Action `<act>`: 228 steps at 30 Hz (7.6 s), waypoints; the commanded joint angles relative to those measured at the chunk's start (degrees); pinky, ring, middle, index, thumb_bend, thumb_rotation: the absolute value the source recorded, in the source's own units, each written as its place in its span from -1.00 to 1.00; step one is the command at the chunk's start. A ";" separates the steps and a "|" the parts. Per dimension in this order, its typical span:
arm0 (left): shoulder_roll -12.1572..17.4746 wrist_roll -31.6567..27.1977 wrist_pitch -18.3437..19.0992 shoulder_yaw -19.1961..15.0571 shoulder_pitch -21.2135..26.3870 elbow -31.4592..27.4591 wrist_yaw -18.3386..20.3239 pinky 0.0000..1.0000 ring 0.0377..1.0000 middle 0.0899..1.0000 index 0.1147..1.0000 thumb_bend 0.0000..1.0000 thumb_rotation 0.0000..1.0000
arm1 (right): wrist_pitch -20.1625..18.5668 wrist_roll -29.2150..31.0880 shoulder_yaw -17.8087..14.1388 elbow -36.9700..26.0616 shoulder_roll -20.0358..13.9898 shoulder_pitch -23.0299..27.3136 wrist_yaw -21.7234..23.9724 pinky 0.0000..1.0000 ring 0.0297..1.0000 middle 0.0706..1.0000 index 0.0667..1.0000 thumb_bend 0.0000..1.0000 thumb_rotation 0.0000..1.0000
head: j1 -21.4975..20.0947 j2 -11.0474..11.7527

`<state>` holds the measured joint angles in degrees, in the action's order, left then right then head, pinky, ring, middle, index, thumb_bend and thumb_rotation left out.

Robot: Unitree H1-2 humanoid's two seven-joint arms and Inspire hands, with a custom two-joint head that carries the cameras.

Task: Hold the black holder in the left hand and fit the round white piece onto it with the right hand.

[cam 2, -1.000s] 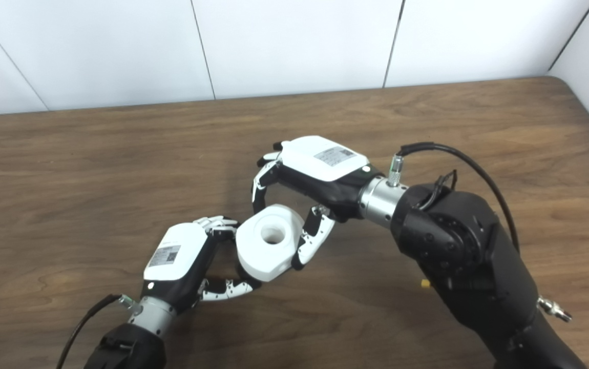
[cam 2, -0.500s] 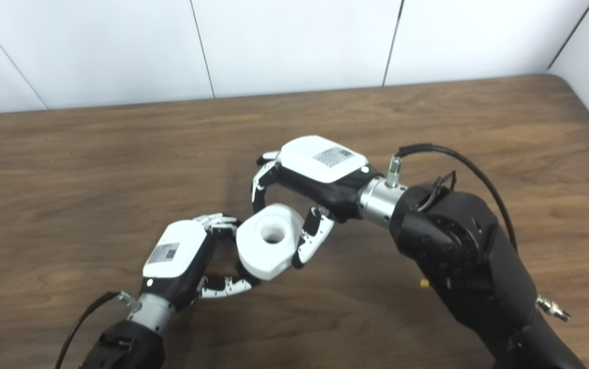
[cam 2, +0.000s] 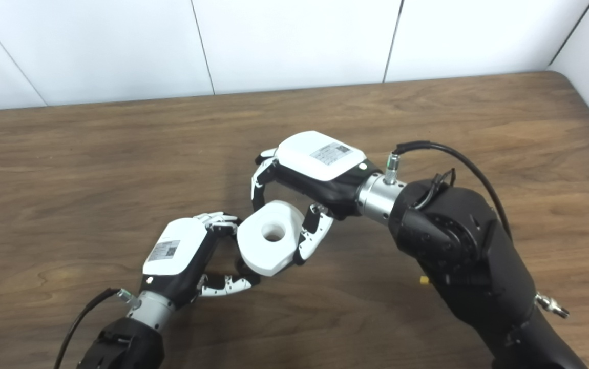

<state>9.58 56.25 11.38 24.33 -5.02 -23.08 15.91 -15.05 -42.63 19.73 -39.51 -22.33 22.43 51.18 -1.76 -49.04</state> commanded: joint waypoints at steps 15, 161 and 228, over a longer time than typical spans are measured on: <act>0.66 -0.55 1.67 0.16 -2.13 0.24 4.31 0.65 0.68 0.51 -0.16 0.04 -0.91 | 4.02 -2.91 -1.11 -0.16 0.50 1.96 -3.02 0.67 0.78 0.45 -0.11 0.05 -0.73 | -0.42 -0.26; 0.24 0.50 2.60 -0.20 -1.50 -0.55 6.80 0.66 0.68 0.52 -0.16 0.04 -0.91 | 7.06 -7.32 -0.67 -3.21 2.01 -0.40 4.74 0.93 0.99 0.91 0.76 1.00 -0.24 | -0.72 -1.55; 0.02 2.73 2.22 0.05 -0.71 0.43 6.56 0.67 0.67 0.48 0.03 0.43 -0.80 | 10.11 -5.72 -5.22 -4.84 1.77 0.43 4.71 0.95 0.97 0.90 0.87 1.00 -0.25 | -0.79 -1.17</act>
<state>9.11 58.38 12.33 23.97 -4.71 -24.69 19.72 -4.35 -48.76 15.38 -42.21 -20.23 20.52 56.23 -2.46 -50.19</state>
